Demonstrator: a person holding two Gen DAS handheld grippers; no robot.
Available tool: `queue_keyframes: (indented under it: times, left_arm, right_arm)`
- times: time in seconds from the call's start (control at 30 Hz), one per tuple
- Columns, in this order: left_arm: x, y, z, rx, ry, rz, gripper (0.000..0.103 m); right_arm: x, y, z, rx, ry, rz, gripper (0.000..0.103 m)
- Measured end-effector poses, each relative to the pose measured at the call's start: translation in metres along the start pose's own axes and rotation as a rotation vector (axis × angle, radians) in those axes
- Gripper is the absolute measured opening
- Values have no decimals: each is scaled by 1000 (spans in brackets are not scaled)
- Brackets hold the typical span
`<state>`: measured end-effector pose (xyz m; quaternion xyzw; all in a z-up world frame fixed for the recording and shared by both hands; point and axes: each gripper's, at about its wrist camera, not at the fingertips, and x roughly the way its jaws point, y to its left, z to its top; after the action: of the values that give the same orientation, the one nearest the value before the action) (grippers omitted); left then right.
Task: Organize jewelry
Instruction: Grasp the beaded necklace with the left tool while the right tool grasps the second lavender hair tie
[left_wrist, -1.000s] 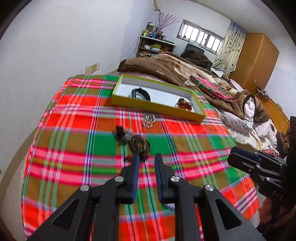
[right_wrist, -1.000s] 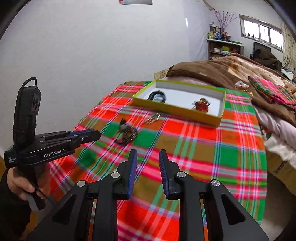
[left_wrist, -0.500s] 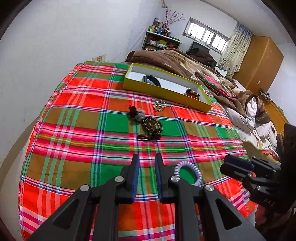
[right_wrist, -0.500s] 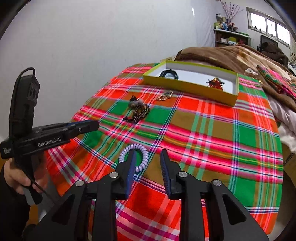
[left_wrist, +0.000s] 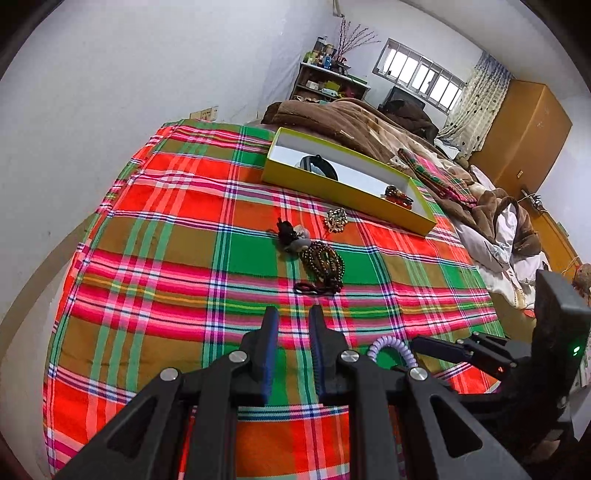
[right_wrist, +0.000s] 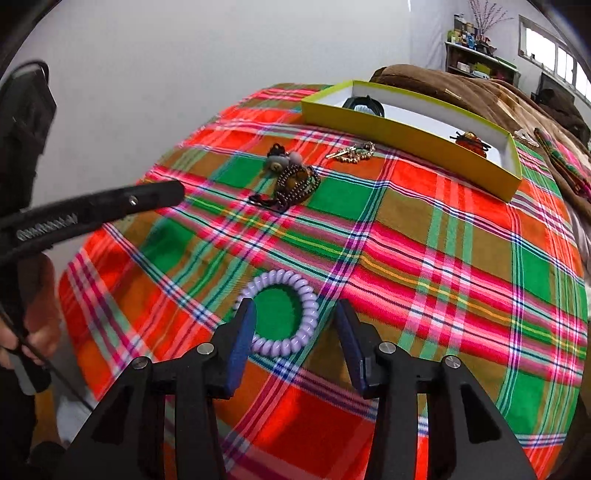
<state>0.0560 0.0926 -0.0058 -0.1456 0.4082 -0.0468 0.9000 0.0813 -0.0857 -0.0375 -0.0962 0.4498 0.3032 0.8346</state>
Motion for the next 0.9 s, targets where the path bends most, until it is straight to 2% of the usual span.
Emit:
queue_keyframes:
  times: [0.07,0.17,0.5,0.63,0.8,0.9]
  left_arm:
    - [2,1,2,0,2,-6,18]
    - [7,0,5,3,10,-19,18]
    - [44,-13,18,-11,81,-93,18]
    - [60,-16,25,-55,99,-109,29]
    - [78,-23,27,-64,121,-93,30]
    - [81,-29,29,-42,105,-80,36]
  right_arm:
    - [0,0,0,-20,-5,-46,20]
    - [-1,-5,-1,-15,-7,-57,11]
    - [-4,-22,0,22,-27,-89,9]
    - [-8,-36,0,46,-33,-103,9]
    - [-10,-47,0,69,-37,-106,9]
    - [-11,-53,0,80,-40,-103,9]
